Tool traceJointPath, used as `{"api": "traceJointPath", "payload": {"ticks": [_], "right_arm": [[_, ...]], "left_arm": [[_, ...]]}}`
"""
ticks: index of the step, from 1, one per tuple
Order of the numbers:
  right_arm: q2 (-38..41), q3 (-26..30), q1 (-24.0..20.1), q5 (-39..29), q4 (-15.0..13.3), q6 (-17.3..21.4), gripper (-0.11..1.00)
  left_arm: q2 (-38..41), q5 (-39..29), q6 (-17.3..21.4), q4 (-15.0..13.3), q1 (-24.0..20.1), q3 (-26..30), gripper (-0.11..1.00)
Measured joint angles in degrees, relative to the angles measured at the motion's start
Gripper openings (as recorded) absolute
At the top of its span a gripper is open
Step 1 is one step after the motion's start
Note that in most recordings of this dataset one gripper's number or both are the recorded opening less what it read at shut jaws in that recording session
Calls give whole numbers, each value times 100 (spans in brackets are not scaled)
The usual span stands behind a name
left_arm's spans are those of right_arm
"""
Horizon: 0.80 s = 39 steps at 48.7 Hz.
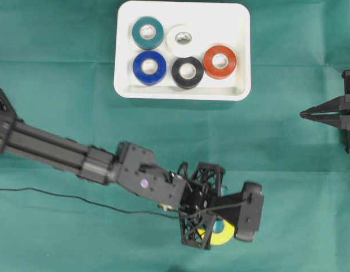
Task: Put the tape into the white case with the left arm.
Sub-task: 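Lift the yellow roll and carry it into the white tray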
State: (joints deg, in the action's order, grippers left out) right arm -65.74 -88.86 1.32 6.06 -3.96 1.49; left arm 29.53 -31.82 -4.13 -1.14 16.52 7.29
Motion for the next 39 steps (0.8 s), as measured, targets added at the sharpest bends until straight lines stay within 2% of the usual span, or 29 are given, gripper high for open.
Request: {"api": "traceJointPath", "payload": {"ticks": [6, 17, 27, 39], "right_arm": [[0, 0, 0, 9, 0, 0, -10], [0, -9, 0, 0, 0, 0, -10], [0, -9, 0, 9, 0, 0, -10], [0, -9, 0, 9, 0, 0, -10]], "left_arm": [[-369, -35, 149, 18, -220, -123, 26], [-888, -105, 694, 18, -835, -413, 26], [-967, -105, 958, 26, -1626, -510, 26], [-984, -88, 1336, 26, -2224, -598, 26]]}}
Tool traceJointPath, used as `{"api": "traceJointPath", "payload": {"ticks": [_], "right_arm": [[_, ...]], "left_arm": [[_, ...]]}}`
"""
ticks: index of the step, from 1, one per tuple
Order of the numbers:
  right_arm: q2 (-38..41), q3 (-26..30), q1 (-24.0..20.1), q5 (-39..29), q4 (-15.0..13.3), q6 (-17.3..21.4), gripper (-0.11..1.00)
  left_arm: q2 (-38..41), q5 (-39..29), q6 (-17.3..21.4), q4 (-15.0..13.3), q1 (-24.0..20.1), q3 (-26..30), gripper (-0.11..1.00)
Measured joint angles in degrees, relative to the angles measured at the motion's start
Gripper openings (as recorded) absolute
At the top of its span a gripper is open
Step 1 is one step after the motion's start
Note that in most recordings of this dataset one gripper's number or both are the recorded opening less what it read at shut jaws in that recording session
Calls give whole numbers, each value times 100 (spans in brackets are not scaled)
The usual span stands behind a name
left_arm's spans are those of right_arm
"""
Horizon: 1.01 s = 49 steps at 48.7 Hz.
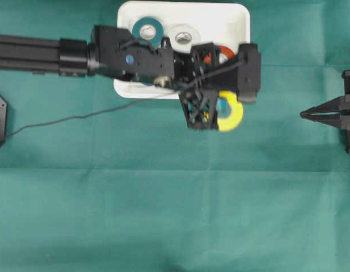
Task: Put the tape into the white case with the left arm.
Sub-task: 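Lift the yellow roll and carry it into the white tray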
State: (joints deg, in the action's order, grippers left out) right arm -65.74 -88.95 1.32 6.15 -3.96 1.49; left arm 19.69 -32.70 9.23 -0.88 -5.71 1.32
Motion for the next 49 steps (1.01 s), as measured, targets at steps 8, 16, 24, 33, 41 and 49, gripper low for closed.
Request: {"api": "traceJointPath", "payload": {"ticks": [8, 16, 24, 33, 41, 49], "right_arm": [[0, 9, 0, 0, 0, 9, -9], [0, 0, 0, 0, 0, 0, -9], [0, 0, 0, 0, 0, 9, -10], [0, 0, 0, 0, 0, 0, -10], [0, 9, 0, 0, 0, 9, -9], [0, 0, 0, 0, 0, 9, -10]], "left_arm": [[-62, 114, 264, -9, -466, -141, 26], [-70, 475, 483, 0, -888, -316, 26], [-70, 773, 686, 0, -1283, -492, 26], [-79, 835, 721, -9, -1274, -519, 26], [-70, 817, 694, -18, -1283, -510, 26], [-70, 809, 694, -26, -1292, -519, 48]]}}
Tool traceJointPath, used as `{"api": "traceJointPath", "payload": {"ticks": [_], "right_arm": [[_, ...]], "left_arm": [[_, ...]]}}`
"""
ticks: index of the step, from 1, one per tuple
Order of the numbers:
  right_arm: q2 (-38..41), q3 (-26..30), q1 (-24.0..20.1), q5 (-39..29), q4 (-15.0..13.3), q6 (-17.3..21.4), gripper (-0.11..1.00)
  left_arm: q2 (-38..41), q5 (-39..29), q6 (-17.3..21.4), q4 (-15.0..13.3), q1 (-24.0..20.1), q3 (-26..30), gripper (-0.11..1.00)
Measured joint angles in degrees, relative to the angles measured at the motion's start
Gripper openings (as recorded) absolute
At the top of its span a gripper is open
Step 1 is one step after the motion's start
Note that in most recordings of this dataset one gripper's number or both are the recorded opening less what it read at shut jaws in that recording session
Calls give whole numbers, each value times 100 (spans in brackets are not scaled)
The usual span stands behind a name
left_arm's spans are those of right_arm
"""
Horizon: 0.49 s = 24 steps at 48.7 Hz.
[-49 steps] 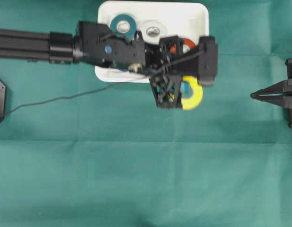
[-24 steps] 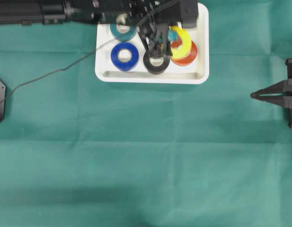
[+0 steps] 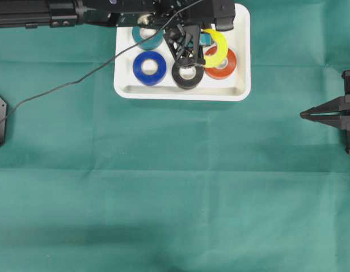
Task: Put the tape into the white case with the left arm.
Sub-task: 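Lift the yellow roll and carry it into the white tray, then open the left gripper to release the yellow roll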
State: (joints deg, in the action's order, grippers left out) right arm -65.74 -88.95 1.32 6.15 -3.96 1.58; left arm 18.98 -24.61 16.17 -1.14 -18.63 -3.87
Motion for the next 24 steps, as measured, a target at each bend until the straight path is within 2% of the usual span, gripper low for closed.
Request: {"api": "traceJointPath", "payload": {"ticks": [5, 9, 24], "right_arm": [[0, 9, 0, 0, 0, 0, -10], [0, 0, 0, 0, 0, 0, -10], [0, -9, 0, 18, 0, 0, -10]], "left_arm": [[-9, 0, 0, 9, 18, 0, 78], [-35, 0, 0, 0, 9, 0, 94], [-369, 9, -9, 0, 26, -220, 94]]}}
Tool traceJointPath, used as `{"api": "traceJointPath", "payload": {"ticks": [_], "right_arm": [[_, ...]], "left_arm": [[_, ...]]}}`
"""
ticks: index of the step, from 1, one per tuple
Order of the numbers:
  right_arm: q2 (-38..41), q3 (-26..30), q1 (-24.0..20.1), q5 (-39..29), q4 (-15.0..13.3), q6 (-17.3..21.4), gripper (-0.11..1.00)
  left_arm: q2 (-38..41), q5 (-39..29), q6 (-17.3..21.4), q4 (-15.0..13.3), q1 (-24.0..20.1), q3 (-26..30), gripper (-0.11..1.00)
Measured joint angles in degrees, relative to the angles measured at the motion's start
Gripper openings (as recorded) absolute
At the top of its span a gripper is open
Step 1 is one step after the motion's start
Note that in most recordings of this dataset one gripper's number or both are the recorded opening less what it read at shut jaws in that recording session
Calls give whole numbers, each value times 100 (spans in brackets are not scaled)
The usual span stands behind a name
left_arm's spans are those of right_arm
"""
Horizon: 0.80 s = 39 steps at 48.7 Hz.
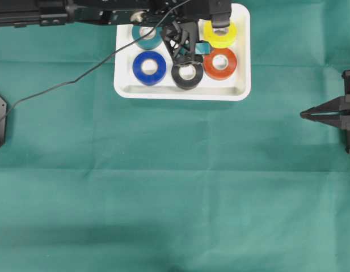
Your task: Put the tape into the white case with the left arm.
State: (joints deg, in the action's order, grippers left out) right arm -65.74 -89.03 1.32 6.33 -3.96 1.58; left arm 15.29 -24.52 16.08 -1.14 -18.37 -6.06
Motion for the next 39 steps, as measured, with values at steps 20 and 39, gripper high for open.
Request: {"api": "traceJointPath", "payload": {"ticks": [20, 39], "right_arm": [[0, 0, 0, 9, 0, 0, -10], [0, 0, 0, 9, 0, -9, -10]], "left_arm": [[-1160, 290, -396, -9, 457, -1195, 94], [-2549, 1292, -958, -18, 1046, -2777, 94]]}}
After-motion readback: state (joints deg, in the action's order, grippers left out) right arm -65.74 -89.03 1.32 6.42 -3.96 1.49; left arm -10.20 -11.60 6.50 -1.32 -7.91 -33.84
